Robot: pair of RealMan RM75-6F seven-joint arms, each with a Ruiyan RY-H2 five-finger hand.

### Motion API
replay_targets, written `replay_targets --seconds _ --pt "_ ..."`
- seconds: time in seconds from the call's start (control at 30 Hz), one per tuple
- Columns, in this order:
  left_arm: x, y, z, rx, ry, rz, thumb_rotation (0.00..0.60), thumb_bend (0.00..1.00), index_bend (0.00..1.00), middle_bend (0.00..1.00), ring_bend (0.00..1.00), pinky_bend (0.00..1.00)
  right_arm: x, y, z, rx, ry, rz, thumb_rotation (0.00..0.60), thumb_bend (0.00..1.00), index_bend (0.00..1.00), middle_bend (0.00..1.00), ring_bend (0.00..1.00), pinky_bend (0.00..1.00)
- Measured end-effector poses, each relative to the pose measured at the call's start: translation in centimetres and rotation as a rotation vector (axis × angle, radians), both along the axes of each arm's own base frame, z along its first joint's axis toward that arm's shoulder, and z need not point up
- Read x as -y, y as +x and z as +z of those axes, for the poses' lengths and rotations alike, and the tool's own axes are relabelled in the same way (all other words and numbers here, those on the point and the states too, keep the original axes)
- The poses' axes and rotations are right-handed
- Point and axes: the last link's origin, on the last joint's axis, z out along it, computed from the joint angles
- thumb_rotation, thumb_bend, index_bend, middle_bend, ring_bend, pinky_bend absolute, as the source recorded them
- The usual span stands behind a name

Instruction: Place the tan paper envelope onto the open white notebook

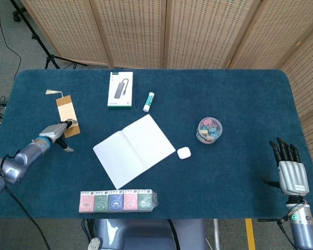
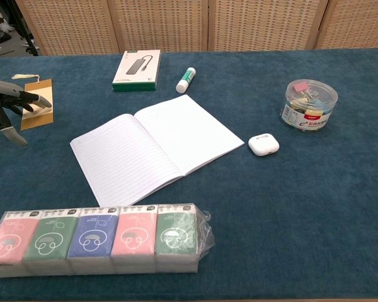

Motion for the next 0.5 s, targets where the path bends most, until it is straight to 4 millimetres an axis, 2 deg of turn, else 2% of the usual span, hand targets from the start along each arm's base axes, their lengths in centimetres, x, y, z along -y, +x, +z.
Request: replay_targets --seconds 0.33,0.5 --pt "2.1 -0.1 0.6 -0.039 -0.092 -0.012 0.6 0.0 0.0 0.09 0.11 0.1 0.0 0.0 0.1 0.005 -0.001 -0.001 0.6 0.0 0.0 0.0 0.0 0.0" --pt "3.8 0.2 1.2 -0.066 -0.159 -0.034 0.6 0.0 0.0 0.09 0.11 0.1 -0.1 0.0 0.1 0.006 -0.001 -0.002 0.6 0.0 0.0 0.0 0.0 0.0"
